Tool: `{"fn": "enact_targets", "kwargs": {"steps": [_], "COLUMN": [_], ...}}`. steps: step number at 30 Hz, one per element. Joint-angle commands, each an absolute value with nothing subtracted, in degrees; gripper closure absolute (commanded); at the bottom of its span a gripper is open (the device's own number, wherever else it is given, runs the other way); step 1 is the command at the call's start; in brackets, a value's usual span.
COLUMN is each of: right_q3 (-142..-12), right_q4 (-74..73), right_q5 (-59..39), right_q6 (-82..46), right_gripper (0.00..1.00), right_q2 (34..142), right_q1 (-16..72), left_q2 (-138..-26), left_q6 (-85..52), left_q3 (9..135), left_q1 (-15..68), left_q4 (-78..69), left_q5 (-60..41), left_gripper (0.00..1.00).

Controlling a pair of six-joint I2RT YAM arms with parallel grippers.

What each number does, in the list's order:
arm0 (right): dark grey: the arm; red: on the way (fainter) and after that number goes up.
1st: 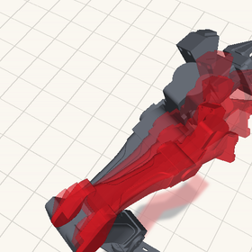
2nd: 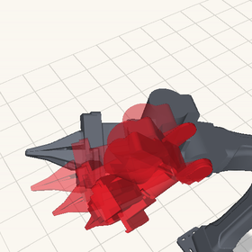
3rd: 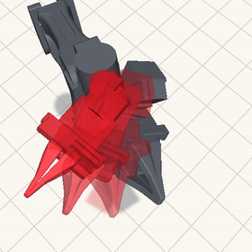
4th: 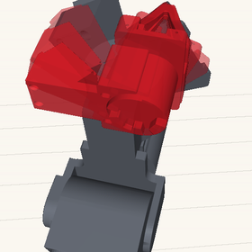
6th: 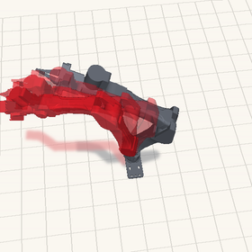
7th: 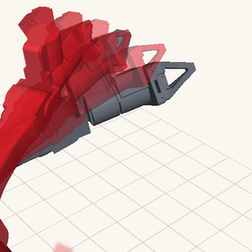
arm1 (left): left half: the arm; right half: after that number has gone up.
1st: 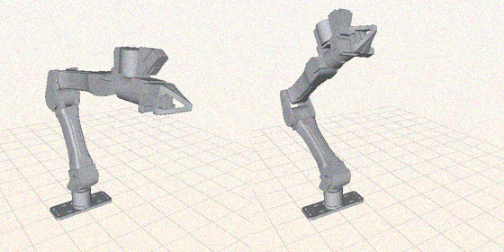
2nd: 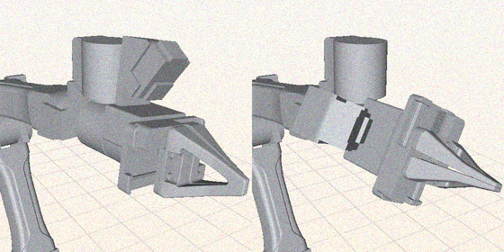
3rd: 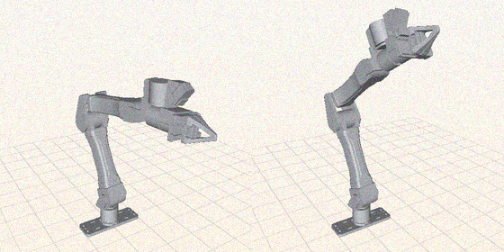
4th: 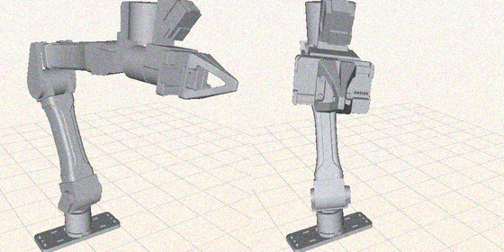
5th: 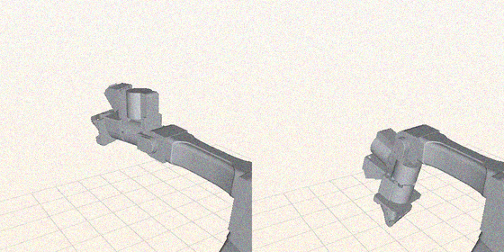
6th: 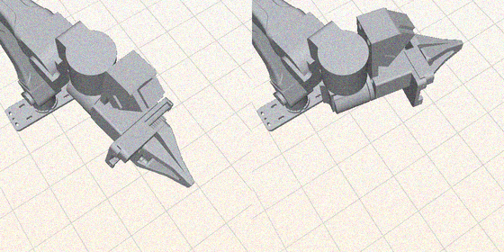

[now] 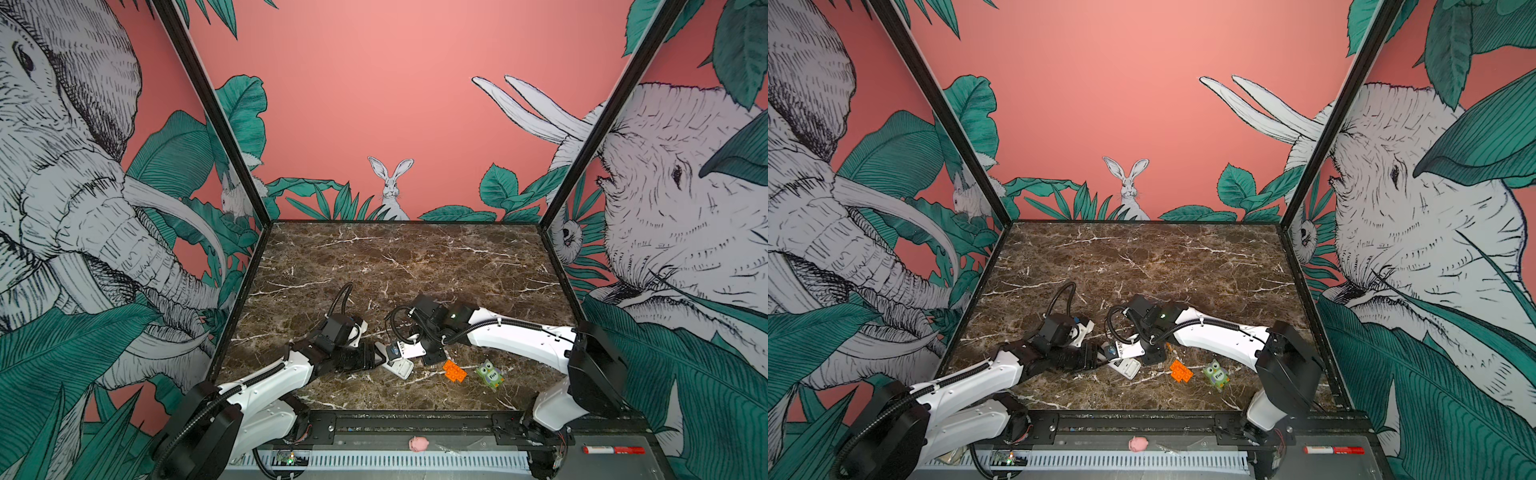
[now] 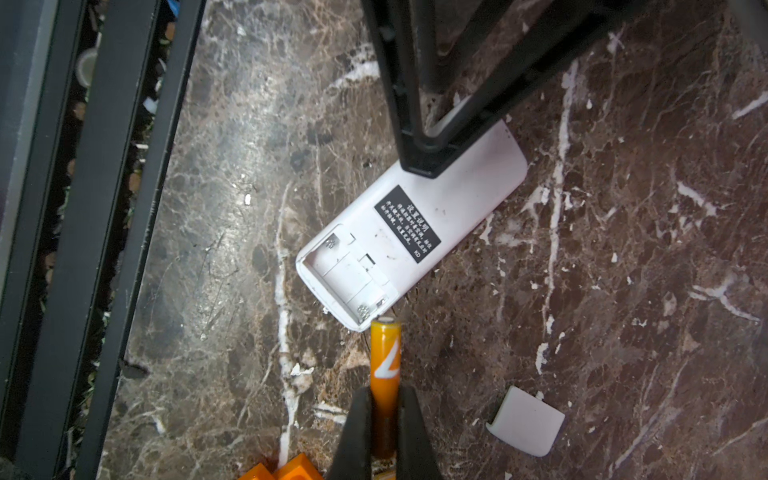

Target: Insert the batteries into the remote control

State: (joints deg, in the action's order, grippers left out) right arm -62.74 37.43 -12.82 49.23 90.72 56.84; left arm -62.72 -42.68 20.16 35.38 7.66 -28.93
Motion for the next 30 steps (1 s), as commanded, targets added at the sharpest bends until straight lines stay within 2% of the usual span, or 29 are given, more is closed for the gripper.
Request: {"fn": "enact_targets", "kwargs": {"steps": [1, 17, 30], "right_q3": [-63.9, -63.9, -63.5], "right_q4": [38.9, 37.7, 36.0], "right_q5": [-14.3, -14.5, -15.7], "right_q6": [51.4, 50.4, 43.9], "right_gripper": [1.0, 1.0, 1.0], "right_q2": [91.2, 94.7, 95.1], "right_q1": [56.6, 57.3, 60.6], "left_q2": [-63.7, -72.6, -69.1], "left_q6": [-43.6, -41.4, -42.4], "left_q3": [20.0, 24.7, 21.8], "left_q1": [35.6, 35.6, 35.6], "left_q4": [4.0, 0.2, 1.7], "left_q5": [-29.0, -28.5, -27.1], "left_gripper": [0.33, 0.33, 0.37]}}
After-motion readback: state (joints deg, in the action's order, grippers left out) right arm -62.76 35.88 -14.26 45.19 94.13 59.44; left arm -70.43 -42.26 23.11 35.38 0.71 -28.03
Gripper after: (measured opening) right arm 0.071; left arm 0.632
